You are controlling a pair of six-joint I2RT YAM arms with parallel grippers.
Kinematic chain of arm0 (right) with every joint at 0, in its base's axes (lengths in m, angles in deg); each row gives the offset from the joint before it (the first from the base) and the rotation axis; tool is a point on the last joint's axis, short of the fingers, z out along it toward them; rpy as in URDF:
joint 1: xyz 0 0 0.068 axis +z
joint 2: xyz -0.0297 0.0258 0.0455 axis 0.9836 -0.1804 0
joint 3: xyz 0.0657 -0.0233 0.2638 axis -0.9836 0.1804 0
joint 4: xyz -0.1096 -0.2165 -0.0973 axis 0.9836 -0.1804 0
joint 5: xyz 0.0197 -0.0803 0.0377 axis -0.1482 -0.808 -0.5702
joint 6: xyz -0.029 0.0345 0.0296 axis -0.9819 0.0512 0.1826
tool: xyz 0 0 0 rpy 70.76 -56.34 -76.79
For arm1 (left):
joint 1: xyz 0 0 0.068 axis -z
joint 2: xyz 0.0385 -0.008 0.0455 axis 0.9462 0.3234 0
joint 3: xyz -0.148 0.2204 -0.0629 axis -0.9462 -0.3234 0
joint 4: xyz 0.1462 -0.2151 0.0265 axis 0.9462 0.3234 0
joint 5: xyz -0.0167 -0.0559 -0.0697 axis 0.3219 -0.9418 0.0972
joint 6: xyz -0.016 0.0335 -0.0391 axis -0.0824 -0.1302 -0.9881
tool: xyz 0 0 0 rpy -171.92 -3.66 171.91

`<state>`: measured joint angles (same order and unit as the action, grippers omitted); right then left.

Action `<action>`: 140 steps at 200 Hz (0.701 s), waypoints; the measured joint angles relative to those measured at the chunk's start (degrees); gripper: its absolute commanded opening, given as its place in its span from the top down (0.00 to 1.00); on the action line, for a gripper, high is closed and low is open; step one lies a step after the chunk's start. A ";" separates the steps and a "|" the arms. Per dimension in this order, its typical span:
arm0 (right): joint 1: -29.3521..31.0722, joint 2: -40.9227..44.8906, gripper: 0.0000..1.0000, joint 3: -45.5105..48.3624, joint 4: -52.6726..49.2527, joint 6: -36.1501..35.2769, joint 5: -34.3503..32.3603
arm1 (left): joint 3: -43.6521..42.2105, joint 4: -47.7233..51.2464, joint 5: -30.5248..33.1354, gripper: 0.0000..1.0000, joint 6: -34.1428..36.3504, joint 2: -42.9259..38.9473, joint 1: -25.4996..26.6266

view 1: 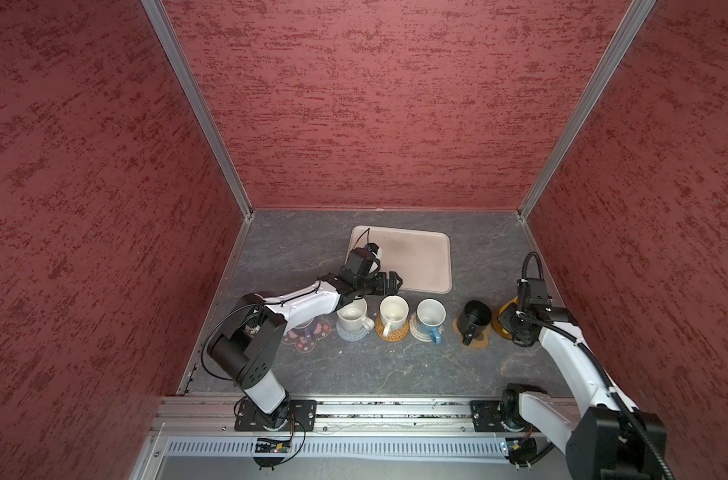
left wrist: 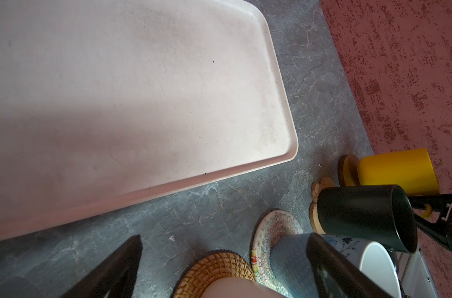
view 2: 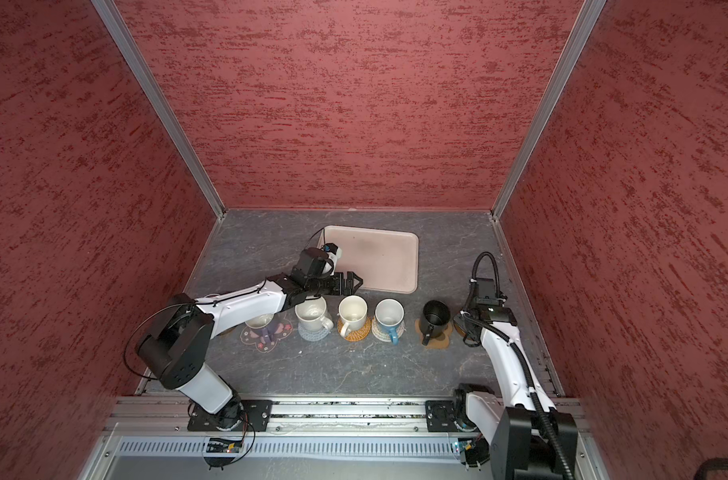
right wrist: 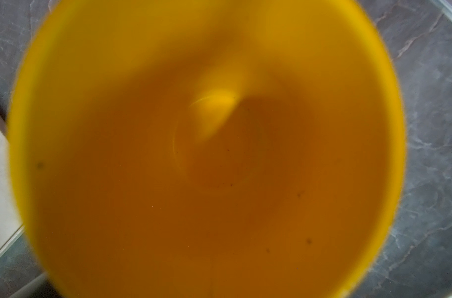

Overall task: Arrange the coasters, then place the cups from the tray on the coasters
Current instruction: 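Carry the yellow mug toward the round wooden coaster beside the black mug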

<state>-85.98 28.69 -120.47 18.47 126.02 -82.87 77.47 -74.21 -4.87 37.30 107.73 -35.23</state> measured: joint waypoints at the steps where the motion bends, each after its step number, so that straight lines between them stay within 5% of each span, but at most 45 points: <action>1: 0.04 0.00 1.00 0.00 -0.02 0.04 0.00 | -0.04 0.00 0.00 0.00 0.00 0.00 -0.02; 140: 3.28 -0.07 1.00 0.79 0.48 2.12 0.09 | -0.83 -0.72 -0.22 0.00 0.00 -0.70 -0.39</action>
<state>-82.70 28.62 -119.68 18.95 128.14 -82.78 76.64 -74.93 -5.09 37.30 107.03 -35.62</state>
